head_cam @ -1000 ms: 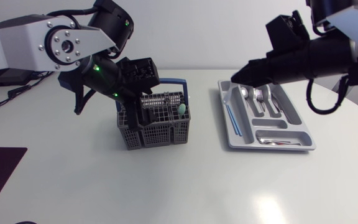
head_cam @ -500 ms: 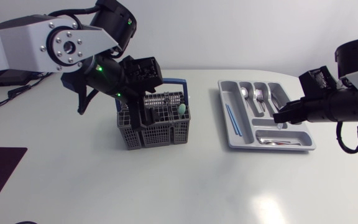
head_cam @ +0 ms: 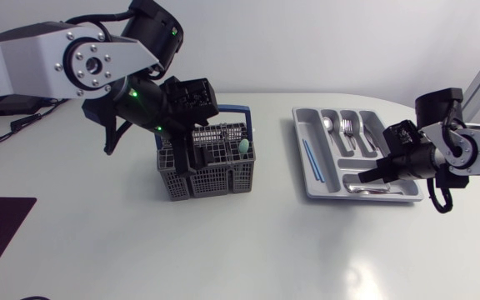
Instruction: Unload the cutlery basket into the drawer organizer.
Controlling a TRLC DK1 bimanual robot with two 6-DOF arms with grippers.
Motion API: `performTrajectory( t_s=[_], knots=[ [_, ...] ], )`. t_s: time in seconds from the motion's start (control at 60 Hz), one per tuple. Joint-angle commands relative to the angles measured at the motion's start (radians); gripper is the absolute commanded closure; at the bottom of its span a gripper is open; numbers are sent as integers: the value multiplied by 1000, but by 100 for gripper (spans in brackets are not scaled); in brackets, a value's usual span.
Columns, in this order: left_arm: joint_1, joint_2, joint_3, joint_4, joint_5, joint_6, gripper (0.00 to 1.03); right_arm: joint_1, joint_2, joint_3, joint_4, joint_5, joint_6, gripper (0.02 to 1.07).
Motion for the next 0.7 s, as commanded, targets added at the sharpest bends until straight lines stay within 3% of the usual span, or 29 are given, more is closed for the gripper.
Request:
performTrajectory(
  t_s=[0.0, 0.183, 0.333, 0.467, 0.567, 0.683],
  knots=[
    [-1, -10, -27, 5, 6, 17, 5, -10, 60, -25, 31, 21, -31, 101],
    [-3, -8, -25, 5, 6, 17, 5, -17, 114, -34, 69, 28, -37, 99],
    [-4, -8, -24, 5, 6, 16, 5, 5, 117, -41, 77, 45, -37, 60],
    [-1, -11, -25, 5, 6, 16, 5, 22, 94, -44, 76, 57, -35, 37],
    [2, -17, -29, 5, 6, 16, 5, 46, 48, -50, 69, 68, -34, 27],
    [3, -25, -30, 3, 6, 14, 5, 103, -87, -33, 5, 56, -24, 27]
  ],
)
